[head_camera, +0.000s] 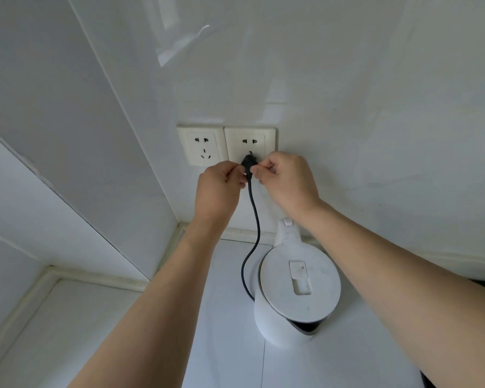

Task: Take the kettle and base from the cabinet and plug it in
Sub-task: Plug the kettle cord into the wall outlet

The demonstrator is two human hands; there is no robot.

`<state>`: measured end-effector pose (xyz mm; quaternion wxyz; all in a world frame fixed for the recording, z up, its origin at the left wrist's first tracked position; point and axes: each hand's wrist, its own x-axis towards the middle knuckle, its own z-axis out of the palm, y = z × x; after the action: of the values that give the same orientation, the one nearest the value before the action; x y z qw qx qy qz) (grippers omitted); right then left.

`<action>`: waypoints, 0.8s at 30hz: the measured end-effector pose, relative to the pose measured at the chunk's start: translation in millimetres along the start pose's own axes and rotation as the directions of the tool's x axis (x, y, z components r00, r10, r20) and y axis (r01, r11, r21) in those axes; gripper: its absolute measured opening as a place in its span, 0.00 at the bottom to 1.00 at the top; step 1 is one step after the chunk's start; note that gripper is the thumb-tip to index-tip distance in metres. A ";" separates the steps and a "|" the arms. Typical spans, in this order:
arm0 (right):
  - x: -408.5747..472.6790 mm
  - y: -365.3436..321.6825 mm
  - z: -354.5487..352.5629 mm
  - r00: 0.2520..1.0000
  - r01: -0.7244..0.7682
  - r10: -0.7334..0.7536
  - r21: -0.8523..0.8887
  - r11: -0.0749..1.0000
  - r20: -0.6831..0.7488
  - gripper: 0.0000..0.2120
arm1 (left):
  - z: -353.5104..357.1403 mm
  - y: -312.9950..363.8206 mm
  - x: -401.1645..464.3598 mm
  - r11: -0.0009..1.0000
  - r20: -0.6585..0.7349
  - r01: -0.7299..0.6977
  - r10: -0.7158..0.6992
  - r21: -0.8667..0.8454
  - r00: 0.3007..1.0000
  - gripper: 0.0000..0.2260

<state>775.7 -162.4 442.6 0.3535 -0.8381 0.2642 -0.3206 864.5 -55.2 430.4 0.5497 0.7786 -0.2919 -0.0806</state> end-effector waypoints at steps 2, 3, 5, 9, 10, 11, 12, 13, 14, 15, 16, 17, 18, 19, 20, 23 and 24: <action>2.2 0.5 -1.0 1.000 0.002 -0.002 -0.001 1.000 0.006 0.09 | -0.3 1.6 2.5 1.000 0.005 0.000 0.000 -0.007 1.000 0.10; 3.3 1.1 -1.0 1.000 -0.010 0.010 0.015 1.000 0.001 0.09 | 0.2 2.7 3.7 1.000 0.006 0.001 -0.001 -0.012 1.000 0.10; 5.7 0.9 -0.8 0.999 -0.044 0.045 0.050 0.998 -0.014 0.09 | 2.4 4.4 5.2 1.000 -0.004 0.008 -0.008 -0.015 1.000 0.10; 10.8 -0.7 0.2 1.000 -0.018 0.018 -0.016 1.000 -0.008 0.10 | 2.4 4.0 9.9 1.000 -0.002 0.002 -0.002 -0.008 1.000 0.10; 10.9 -0.6 0.3 1.000 -0.012 0.012 -0.022 1.000 -0.010 0.10 | 1.7 3.7 10.3 1.000 0.006 0.000 0.000 -0.007 1.000 0.10; 10.6 -0.4 0.4 1.000 -0.008 0.008 -0.024 1.000 -0.013 0.10 | 1.3 3.7 10.4 1.000 0.010 0.001 -0.001 -0.011 1.000 0.10; 9.4 0.0 0.5 1.000 -0.003 0.003 -0.030 1.000 -0.017 0.10 | 1.3 3.8 9.8 1.000 0.011 0.002 -0.002 -0.014 1.000 0.10; 9.1 1.1 1.1 1.000 0.001 -0.002 -0.036 0.999 -0.024 0.10 | 2.2 3.9 10.0 1.000 0.011 0.001 -0.001 -0.015 1.000 0.10; 8.4 2.5 1.4 1.000 0.004 -0.005 -0.035 0.999 -0.026 0.10 | 2.7 3.7 9.7 1.000 0.009 0.000 0.001 -0.013 1.000 0.10; 7.7 4.2 1.7 1.000 0.005 -0.005 -0.028 1.000 -0.023 0.10 | 2.9 2.6 9.7 1.000 0.006 -0.003 0.003 -0.008 1.000 0.10; 7.8 5.9 2.2 1.000 0.008 -0.008 -0.027 1.000 -0.017 0.11 | 2.8 1.2 10.4 1.000 0.005 -0.007 0.007 -0.001 1.000 0.10; 7.8 7.2 2.7 1.000 0.012 -0.013 -0.036 0.999 -0.012 0.12 | 2.6 0.3 11.0 1.000 0.011 -0.008 0.008 0.008 1.000 0.10; 8.0 7.8 3.5 1.000 0.014 -0.015 -0.050 0.999 -0.011 0.12 | 1.9 0.4 11.8 1.000 0.021 -0.004 0.003 0.018 1.000 0.10; 7.6 7.2 4.6 1.000 0.011 -0.012 -0.059 0.998 -0.010 0.13 | 0.4 1.1 11.6 1.000 0.029 0.004 -0.005 0.029 1.000 0.10; 8.2 6.6 4.2 1.000 0.004 -0.004 -0.062 0.998 -0.012 0.13 | 0.4 3.2 11.9 0.999 0.036 0.006 -0.008 0.037 0.999 0.10; 7.7 1.4 2.4 1.000 0.002 -0.003 -0.072 0.997 -0.004 0.13 | 0.5 8.1 9.0 0.998 0.018 -0.005 0.004 0.059 1.000 0.10; 7.5 0.3 1.5 1.000 0.010 -0.011 -0.084 0.996 -0.005 0.13 | 0.9 8.4 8.3 0.998 0.006 -0.006 0.006 0.062 1.000 0.11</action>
<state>781.6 -167.0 444.2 0.3156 -0.8527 0.2739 -0.3136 867.8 -62.3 439.2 0.5246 0.7942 -0.2981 -0.0720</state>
